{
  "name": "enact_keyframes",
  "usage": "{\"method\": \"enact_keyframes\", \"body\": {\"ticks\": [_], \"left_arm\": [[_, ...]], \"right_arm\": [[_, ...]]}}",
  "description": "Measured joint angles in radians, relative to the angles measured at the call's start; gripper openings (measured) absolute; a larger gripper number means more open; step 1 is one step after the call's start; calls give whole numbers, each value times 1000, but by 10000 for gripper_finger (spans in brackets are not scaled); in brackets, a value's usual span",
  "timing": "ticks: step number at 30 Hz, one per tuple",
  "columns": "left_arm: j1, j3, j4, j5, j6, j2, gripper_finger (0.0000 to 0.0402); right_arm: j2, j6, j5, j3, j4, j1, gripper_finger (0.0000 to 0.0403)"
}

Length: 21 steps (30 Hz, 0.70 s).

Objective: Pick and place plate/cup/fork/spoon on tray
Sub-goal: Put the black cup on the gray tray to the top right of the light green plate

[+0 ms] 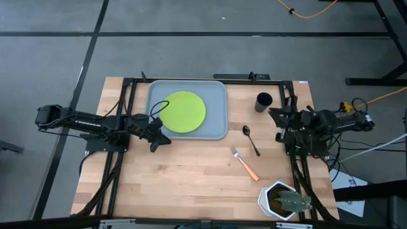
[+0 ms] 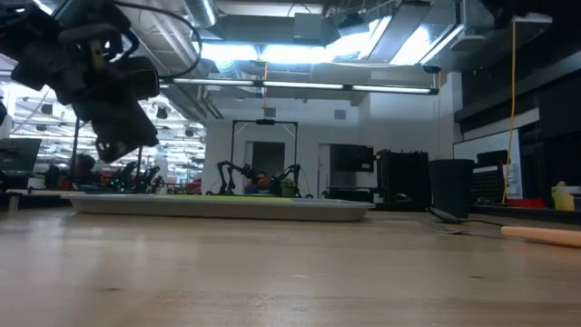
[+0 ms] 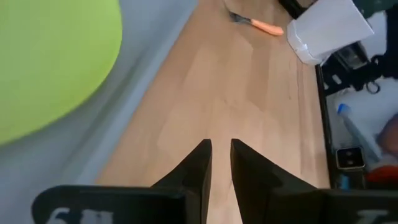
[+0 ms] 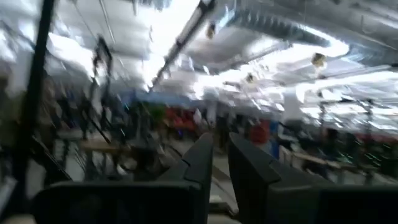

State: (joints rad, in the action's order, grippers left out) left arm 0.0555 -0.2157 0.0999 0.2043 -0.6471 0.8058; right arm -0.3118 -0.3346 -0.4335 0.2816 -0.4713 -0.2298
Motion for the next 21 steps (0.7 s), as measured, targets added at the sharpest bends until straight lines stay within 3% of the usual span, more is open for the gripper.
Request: {"method": "enact_keyframes", "body": {"ticks": [2, 5, 7, 9, 11, 15, 18, 21], "left_arm": [[0, 0, -2, -10, 59, -11, 53], [0, 0, -2, -12, 131, -17, 53], [0, 0, -2, -12, 158, -17, 53], [0, 0, -4, -12, 163, -17, 53], [0, 0, -6, -12, 162, -17, 53], [0, 0, -9, -12, 160, -16, 53], [0, 0, -10, 1, 128, -16, 53], [0, 0, -8, -8, 103, -16, 53]], "right_arm": [[-106, -11, -91, 111, 102, 0, 57], [-248, 14, -328, 309, 386, 4, 57], [-338, 95, -483, 441, 621, 19, 57], [-419, 238, -555, 568, 889, 45, 57], [-495, 426, -529, 683, 1134, 82, 57], [-633, 744, -365, 856, 1507, 183, 57], [-714, 801, -284, 927, 1629, 258, 57], [-776, 774, -205, 948, 1625, 325, 57]]}}
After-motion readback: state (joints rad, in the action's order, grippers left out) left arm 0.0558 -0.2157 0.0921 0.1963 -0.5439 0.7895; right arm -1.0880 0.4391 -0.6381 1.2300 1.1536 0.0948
